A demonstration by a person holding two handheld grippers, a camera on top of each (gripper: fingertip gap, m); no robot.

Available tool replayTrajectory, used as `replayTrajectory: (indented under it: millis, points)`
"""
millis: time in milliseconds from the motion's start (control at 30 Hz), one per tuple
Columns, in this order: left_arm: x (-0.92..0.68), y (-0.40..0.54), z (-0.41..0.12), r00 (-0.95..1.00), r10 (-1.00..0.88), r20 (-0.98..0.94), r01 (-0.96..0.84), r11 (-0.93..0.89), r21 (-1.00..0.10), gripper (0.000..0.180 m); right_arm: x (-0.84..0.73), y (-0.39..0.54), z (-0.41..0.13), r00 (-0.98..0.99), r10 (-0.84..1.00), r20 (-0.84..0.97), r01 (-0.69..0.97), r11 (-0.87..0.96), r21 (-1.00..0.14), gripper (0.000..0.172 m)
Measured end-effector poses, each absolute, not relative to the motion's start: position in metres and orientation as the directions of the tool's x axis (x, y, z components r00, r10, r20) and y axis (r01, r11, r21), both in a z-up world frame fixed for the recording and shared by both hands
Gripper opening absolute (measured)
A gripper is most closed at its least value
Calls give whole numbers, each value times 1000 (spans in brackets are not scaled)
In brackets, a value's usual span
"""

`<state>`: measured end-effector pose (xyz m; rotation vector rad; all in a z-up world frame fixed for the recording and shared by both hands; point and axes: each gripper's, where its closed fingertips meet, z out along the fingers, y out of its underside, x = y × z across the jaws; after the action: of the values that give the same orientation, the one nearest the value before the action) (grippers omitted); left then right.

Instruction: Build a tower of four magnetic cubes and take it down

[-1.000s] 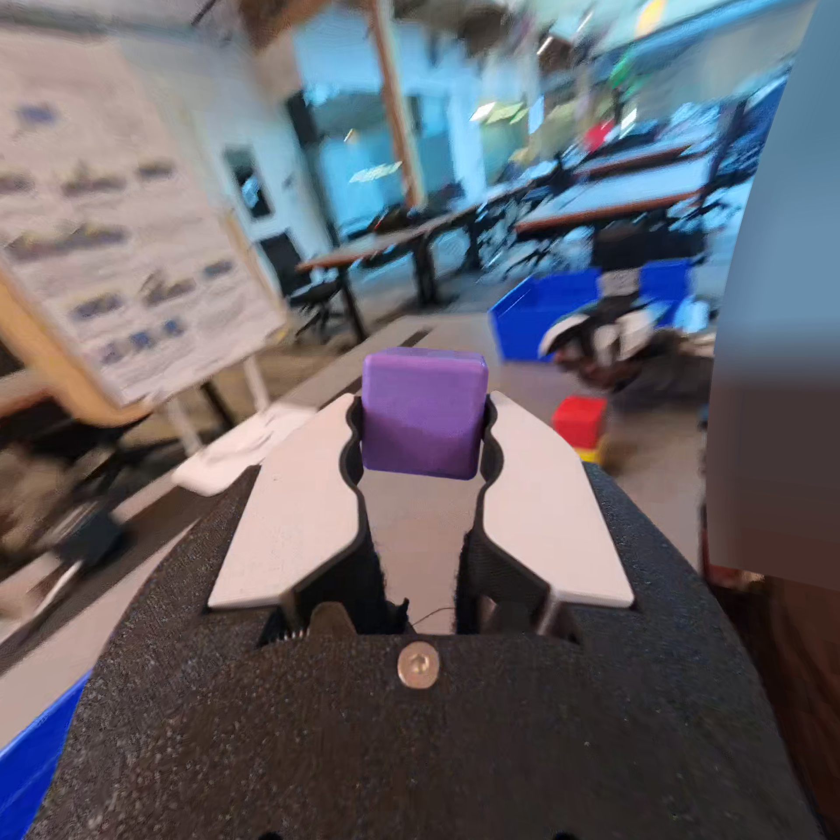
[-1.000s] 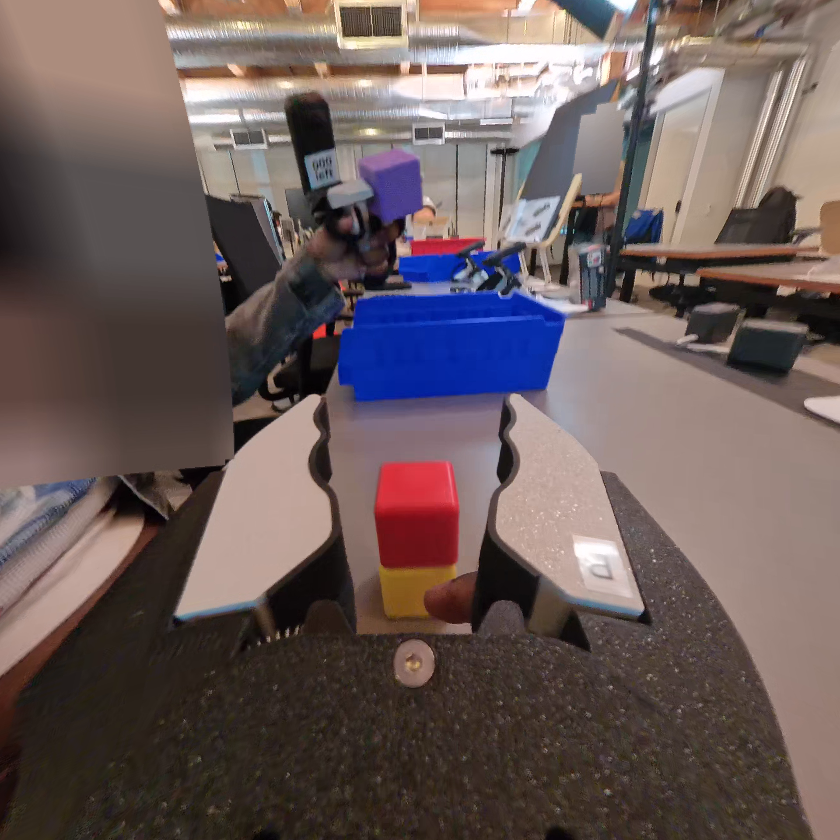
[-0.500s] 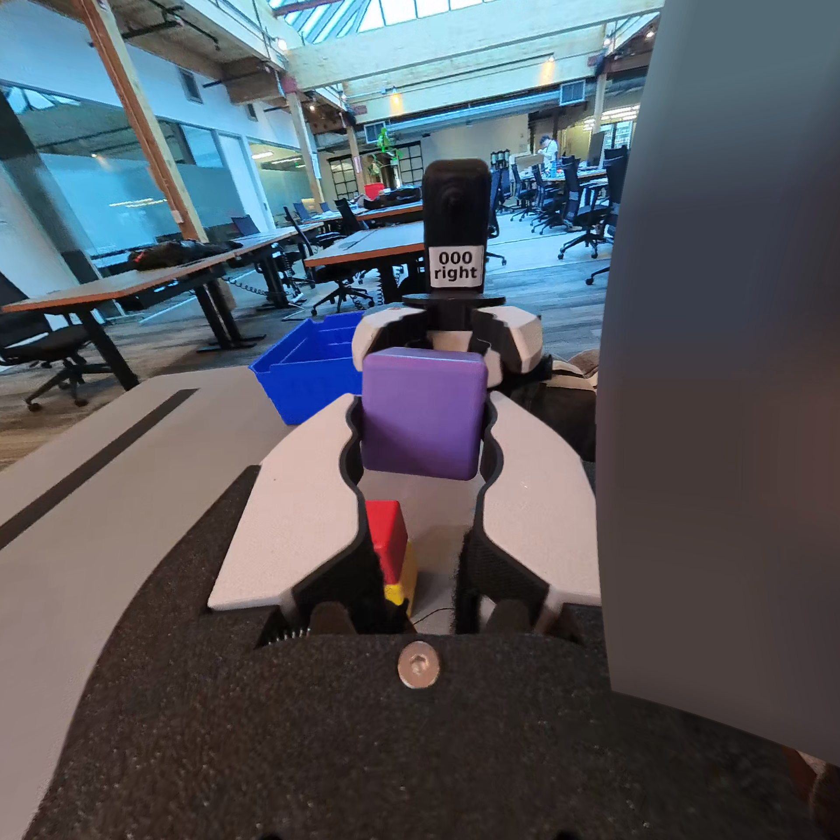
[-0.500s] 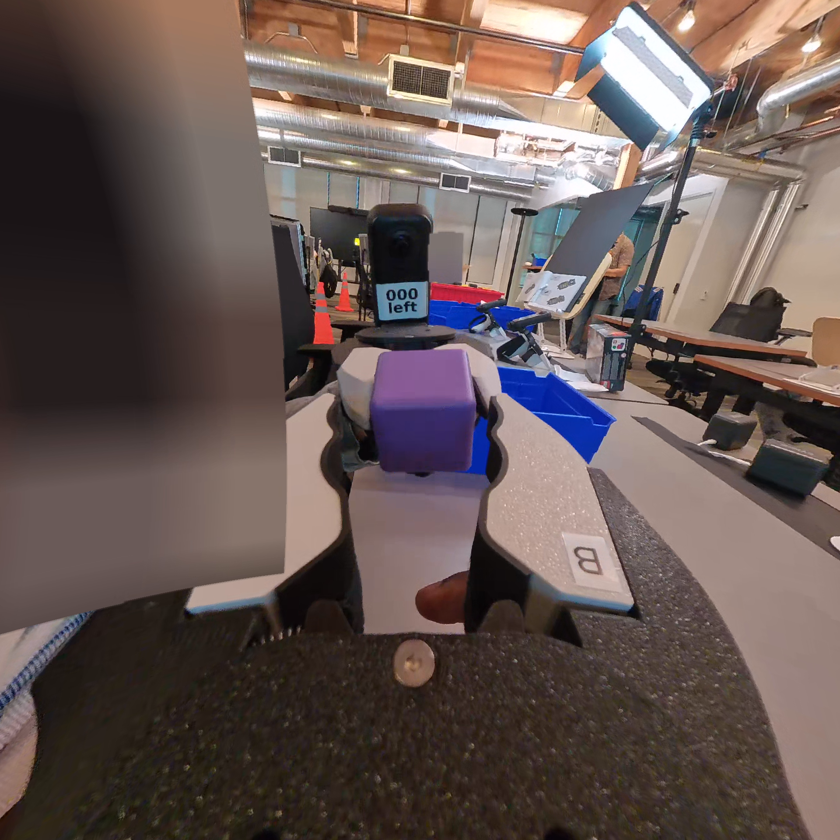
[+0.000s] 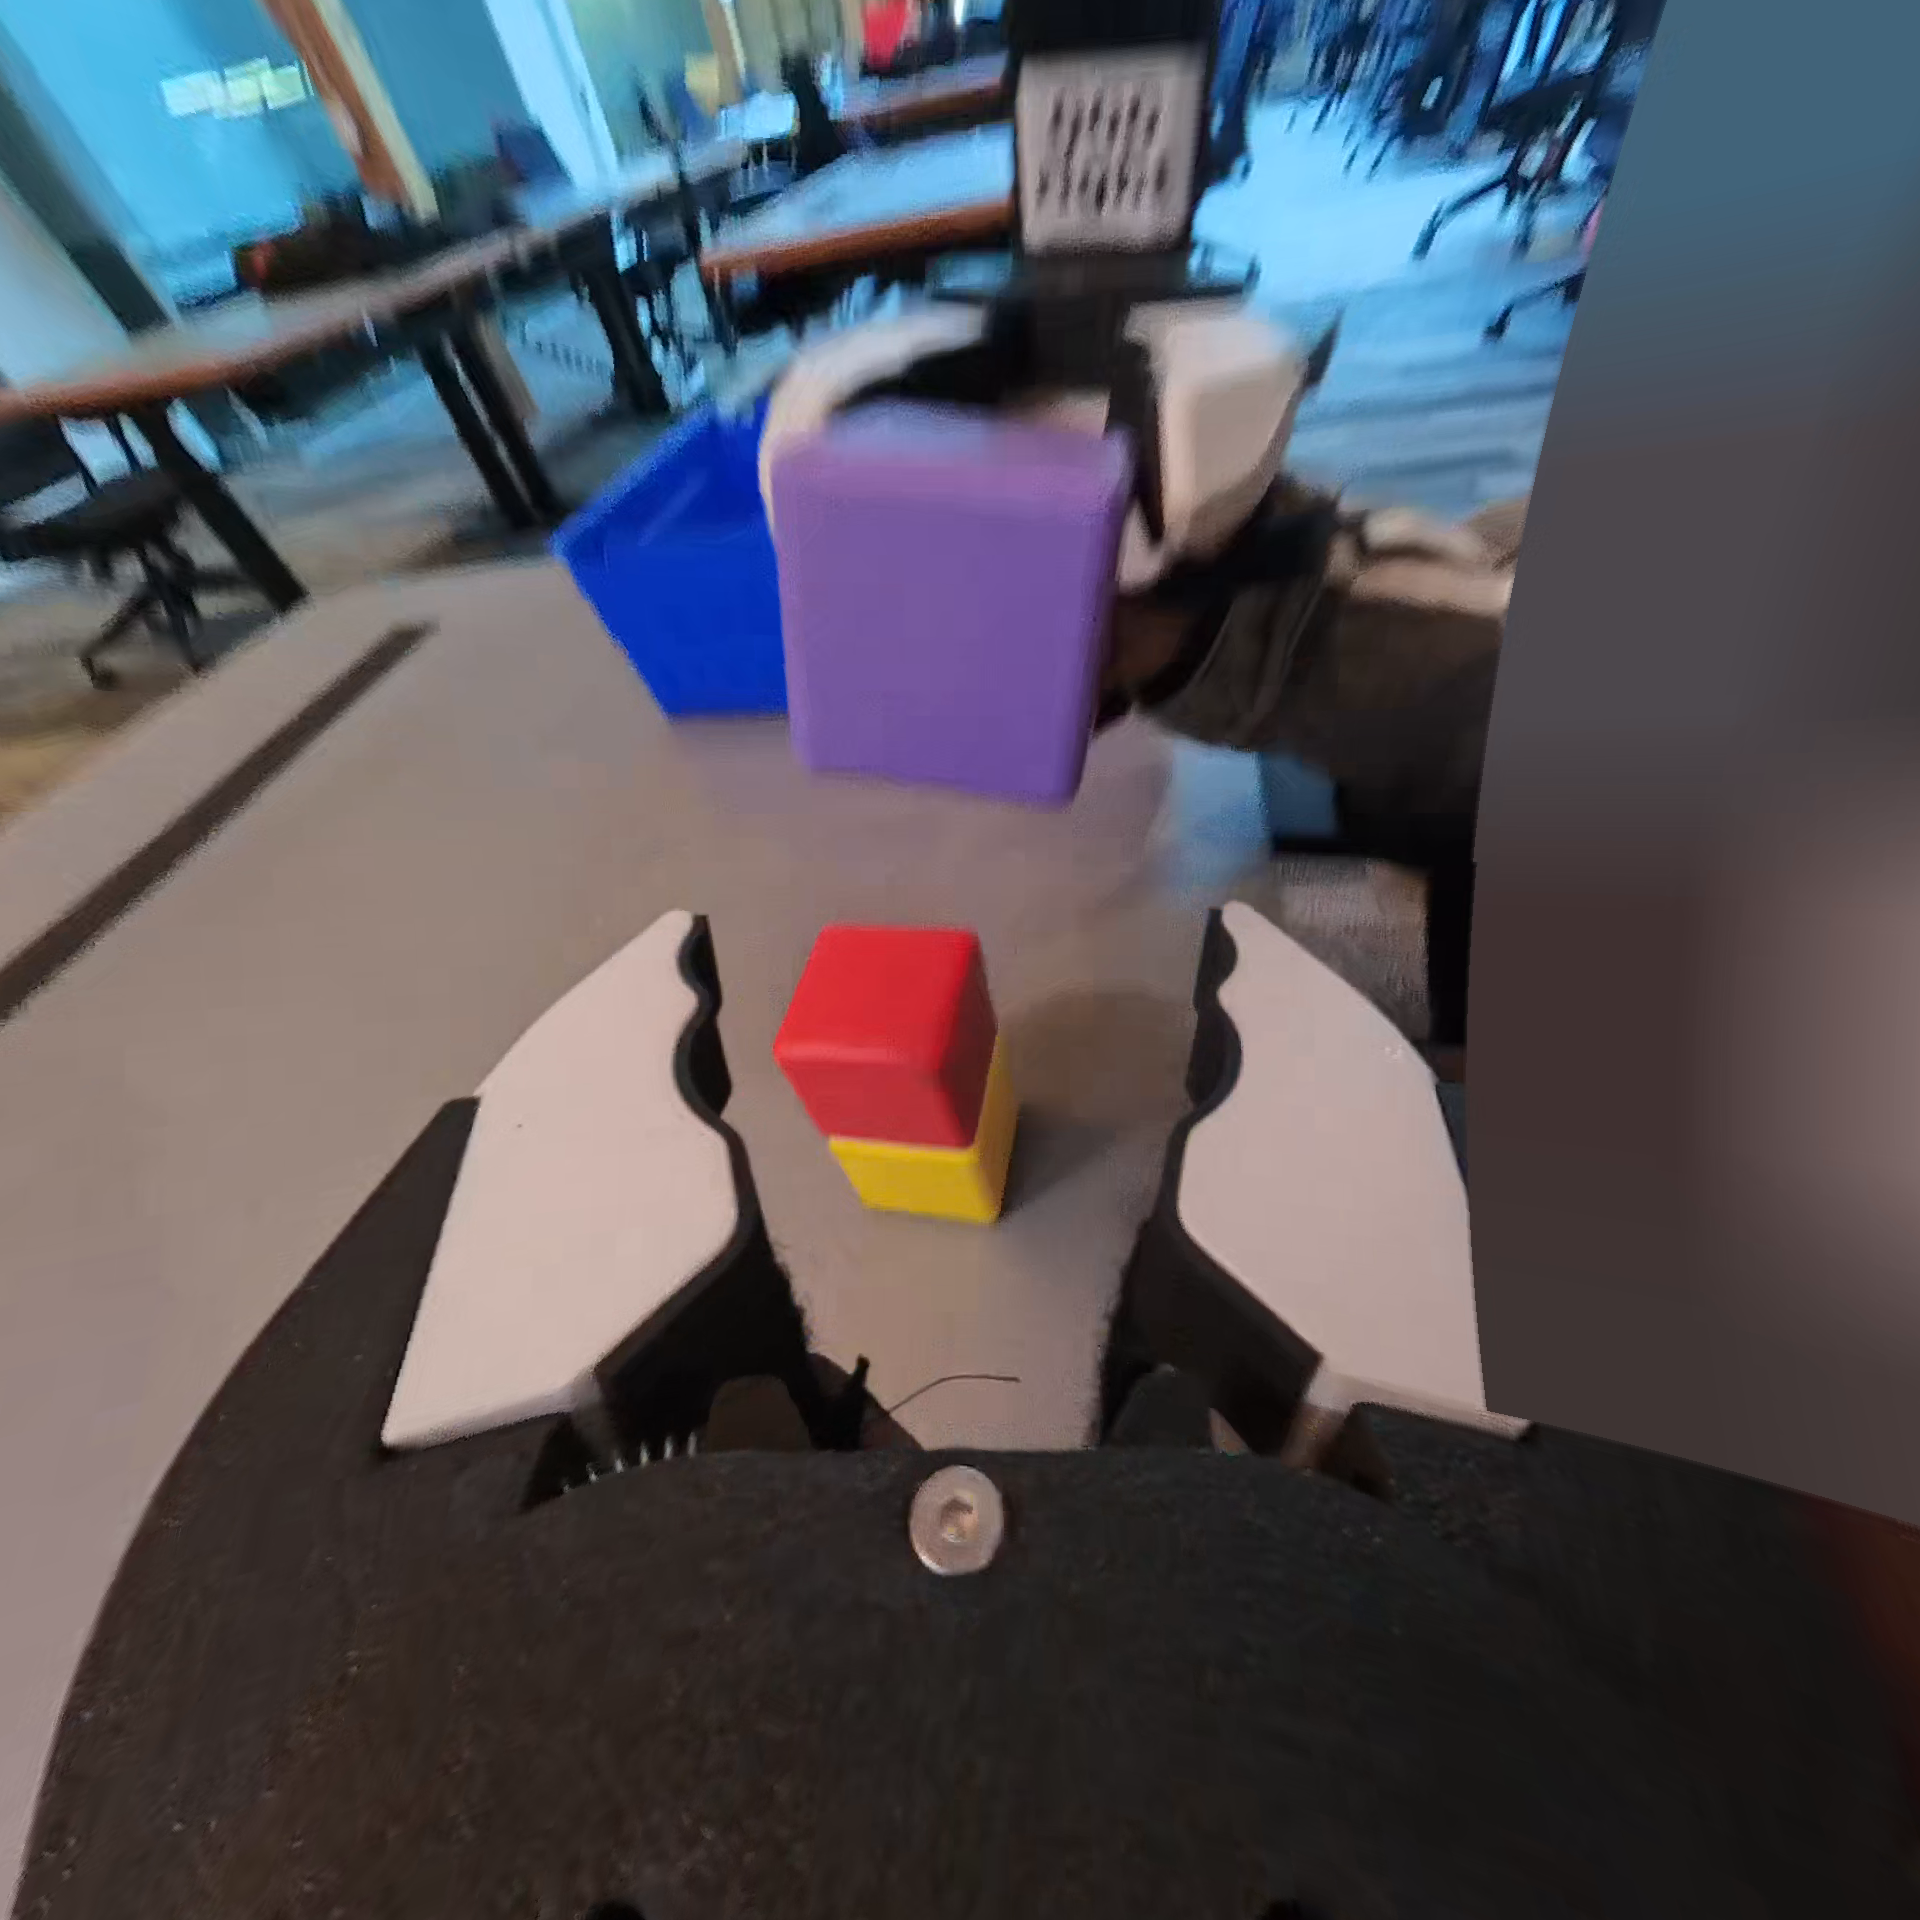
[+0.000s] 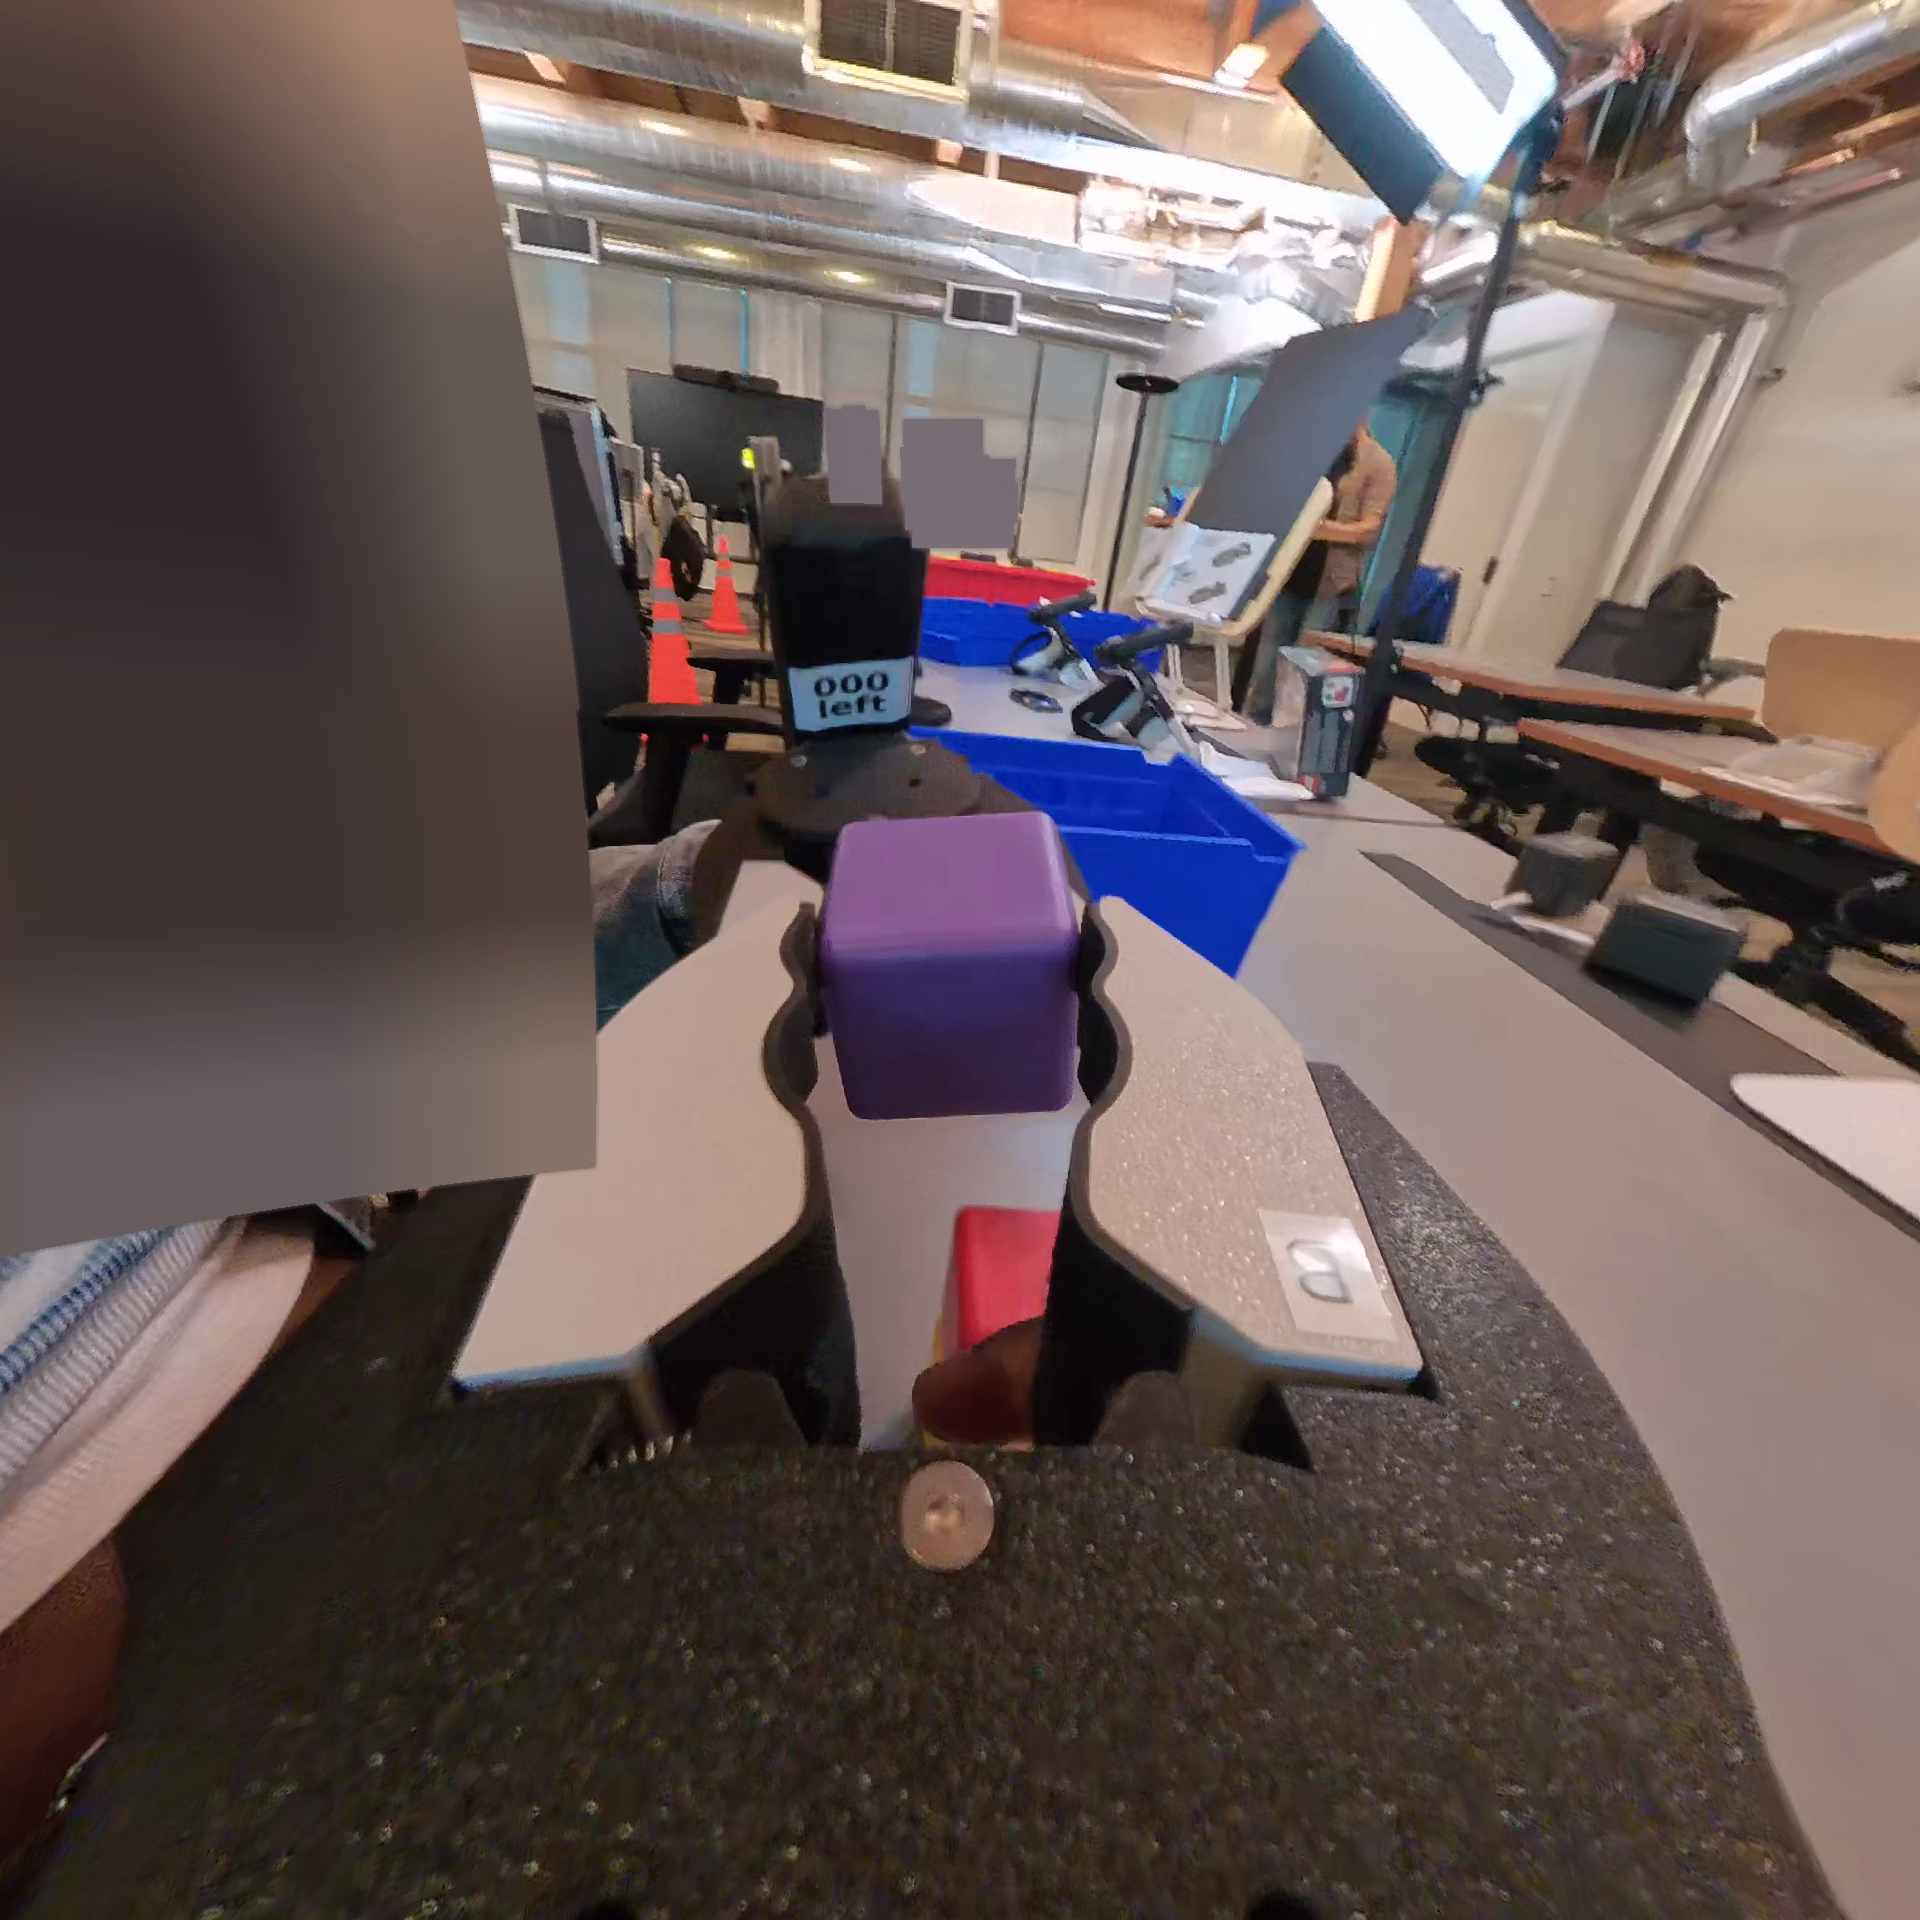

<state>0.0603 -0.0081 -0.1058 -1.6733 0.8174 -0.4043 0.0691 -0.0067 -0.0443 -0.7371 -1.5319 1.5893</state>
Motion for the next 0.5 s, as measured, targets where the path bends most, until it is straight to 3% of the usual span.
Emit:
replayTrajectory:
  millis: [33,200,333,500]
  points:
    - [58,-1,-120,703,-697,-145,-318,-126,-940,89,69,-1,-48,-510,854,101,-128,40,-991,48]
    - [56,24,-167,711,-697,-92,-340,-227,-913,82,59,12,-73,-527,850,21,-40,-1,-999,48]
    - [58,26,-179,692,-715,-93,-343,-213,-915,51,53,17,-87,-530,848,-16,10,-12,-1000,48]
    - [59,24,-179,679,-731,-74,-338,-222,-915,50,50,19,-98,-537,843,-25,42,-3,-999,48]
